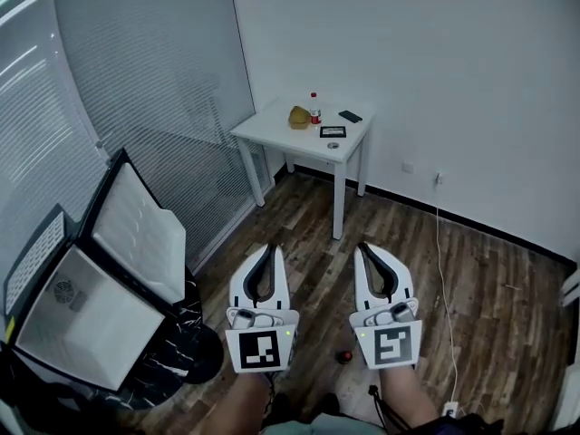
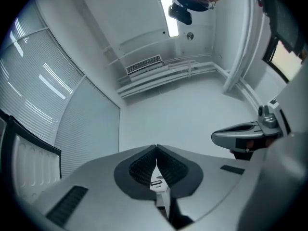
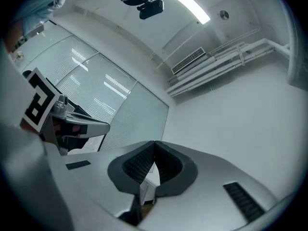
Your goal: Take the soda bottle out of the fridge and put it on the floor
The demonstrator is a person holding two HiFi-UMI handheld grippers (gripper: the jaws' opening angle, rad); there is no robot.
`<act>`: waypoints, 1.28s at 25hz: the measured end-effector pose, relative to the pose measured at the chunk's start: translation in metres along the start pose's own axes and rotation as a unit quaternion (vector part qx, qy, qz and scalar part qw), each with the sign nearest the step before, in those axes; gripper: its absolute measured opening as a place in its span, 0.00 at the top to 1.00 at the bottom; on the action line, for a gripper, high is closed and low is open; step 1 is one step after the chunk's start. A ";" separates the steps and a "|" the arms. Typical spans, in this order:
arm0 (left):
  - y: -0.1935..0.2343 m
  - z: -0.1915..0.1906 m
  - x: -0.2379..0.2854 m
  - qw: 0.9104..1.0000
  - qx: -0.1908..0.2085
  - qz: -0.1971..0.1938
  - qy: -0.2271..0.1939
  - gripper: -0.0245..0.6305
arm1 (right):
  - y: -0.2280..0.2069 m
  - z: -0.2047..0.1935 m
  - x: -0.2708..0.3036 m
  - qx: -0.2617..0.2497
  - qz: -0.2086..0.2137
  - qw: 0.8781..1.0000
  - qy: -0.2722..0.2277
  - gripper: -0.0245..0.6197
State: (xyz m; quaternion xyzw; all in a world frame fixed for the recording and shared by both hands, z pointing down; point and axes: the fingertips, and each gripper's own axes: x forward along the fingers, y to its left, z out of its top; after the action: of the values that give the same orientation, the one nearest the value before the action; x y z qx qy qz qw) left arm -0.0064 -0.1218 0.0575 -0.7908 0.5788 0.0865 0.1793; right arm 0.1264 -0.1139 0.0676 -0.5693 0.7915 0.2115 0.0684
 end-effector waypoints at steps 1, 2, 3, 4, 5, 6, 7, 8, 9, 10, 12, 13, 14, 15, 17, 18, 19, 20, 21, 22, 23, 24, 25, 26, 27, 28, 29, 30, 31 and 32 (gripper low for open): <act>0.000 0.002 -0.001 1.000 -0.002 0.000 0.000 0.94 | -0.001 0.003 0.000 0.002 -0.002 1.000 -0.004 0.94; -0.001 0.003 -0.002 1.000 -0.003 -0.001 0.001 0.94 | -0.002 0.006 0.001 0.004 -0.004 1.000 -0.008 0.94; 0.000 0.004 -0.003 1.000 -0.002 -0.001 0.002 0.94 | -0.001 0.009 0.001 0.006 -0.004 1.000 -0.012 0.94; 0.001 0.004 -0.005 1.000 0.001 -0.001 0.003 0.94 | 0.000 0.012 0.002 0.006 -0.004 1.000 -0.015 0.94; 0.003 0.004 -0.007 1.000 0.004 0.002 0.005 0.94 | 0.002 0.014 0.003 0.008 -0.003 1.000 -0.016 0.94; 0.005 0.003 -0.008 1.000 0.007 0.004 0.006 0.94 | 0.004 0.016 0.004 0.009 -0.001 1.000 -0.018 0.94; 0.007 0.003 -0.009 1.000 0.008 0.006 0.006 0.94 | 0.006 0.016 0.005 0.009 0.003 1.000 -0.017 0.94; 0.008 0.003 -0.009 1.000 0.010 0.007 0.006 0.94 | 0.008 0.015 0.005 0.009 0.008 1.000 -0.013 0.94; 0.010 0.004 -0.009 1.000 0.012 0.008 0.006 0.94 | 0.011 0.014 0.006 0.009 0.015 1.000 -0.007 0.94; 0.011 0.005 -0.009 1.000 0.015 0.010 0.006 0.94 | 0.013 0.012 0.006 0.008 0.020 1.000 -0.003 0.94; 0.015 0.007 -0.009 1.000 0.017 0.012 0.003 0.94 | 0.016 0.014 0.008 0.004 0.023 1.000 -0.006 0.94; 0.016 0.009 -0.009 1.000 0.018 0.013 0.001 0.94 | 0.016 0.018 0.010 0.002 0.021 1.000 -0.013 0.95; 0.018 0.009 -0.009 1.000 0.018 0.013 -0.001 0.94 | 0.016 0.021 0.012 0.000 0.018 1.000 -0.021 0.95; 0.019 0.009 -0.009 1.000 0.019 0.014 -0.002 0.94 | 0.017 0.023 0.014 0.000 0.016 1.000 -0.026 0.95; 0.021 0.007 -0.010 1.000 0.016 0.017 0.000 0.94 | 0.020 0.022 0.017 0.003 0.022 0.999 -0.024 0.95; 0.022 0.006 -0.010 1.000 0.013 0.019 0.002 0.94 | 0.022 0.021 0.018 0.003 0.025 0.999 -0.024 0.95; 0.022 0.005 -0.010 1.000 0.012 0.020 0.004 0.94 | 0.023 0.022 0.020 0.003 0.026 0.999 -0.027 0.95; 0.023 0.004 -0.010 1.000 0.015 0.020 0.005 0.94 | 0.023 0.023 0.021 0.003 0.026 0.999 -0.031 0.95; 0.023 0.004 -0.010 1.000 0.019 0.021 0.006 0.94 | 0.023 0.023 0.022 0.004 0.026 0.999 -0.032 0.95; 0.023 0.004 -0.009 1.000 0.022 0.021 0.007 0.94 | 0.023 0.022 0.023 0.006 0.026 0.999 -0.031 0.95; 0.023 0.004 -0.009 0.999 0.025 0.022 0.006 0.94 | 0.023 0.021 0.023 0.008 0.027 0.999 -0.030 0.95; 0.022 0.004 -0.009 0.999 0.027 0.023 0.006 0.94 | 0.023 0.020 0.023 0.009 0.027 0.999 -0.029 0.95; 0.022 0.003 -0.009 0.999 0.029 0.023 0.006 0.94 | 0.023 0.019 0.023 0.010 0.028 0.999 -0.028 0.95; 0.021 0.002 -0.009 0.999 0.030 0.023 0.007 0.94 | 0.024 0.018 0.023 0.011 0.028 0.999 -0.028 0.95; 0.021 0.001 -0.010 0.999 0.031 0.023 0.008 0.94 | 0.024 0.017 0.023 0.012 0.028 0.999 -0.028 0.95; 0.021 0.000 -0.010 0.999 0.034 0.023 0.010 0.94 | 0.025 0.016 0.023 0.013 0.029 0.999 -0.029 0.95; 0.021 -0.001 -0.011 0.999 0.039 0.023 0.012 0.94 | 0.026 0.015 0.023 0.015 0.030 0.999 -0.028 0.95; 0.021 -0.001 -0.011 0.999 0.044 0.023 0.012 0.94 | 0.027 0.014 0.023 0.016 0.031 0.999 -0.026 0.95; 0.021 0.000 -0.011 0.999 0.047 0.023 0.012 0.94 | 0.028 0.014 0.023 0.017 0.032 0.999 -0.025 0.95; 0.022 0.000 -0.012 0.998 0.049 0.023 0.011 0.94 | 0.029 0.013 0.023 0.017 0.033 0.999 -0.024 0.95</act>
State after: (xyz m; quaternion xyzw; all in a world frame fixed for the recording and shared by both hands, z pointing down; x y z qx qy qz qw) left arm -0.0307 -0.1172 0.0576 -0.7683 0.6026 0.0538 0.2090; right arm 0.0902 -0.1209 0.0551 -0.5364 0.8115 0.2135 0.0902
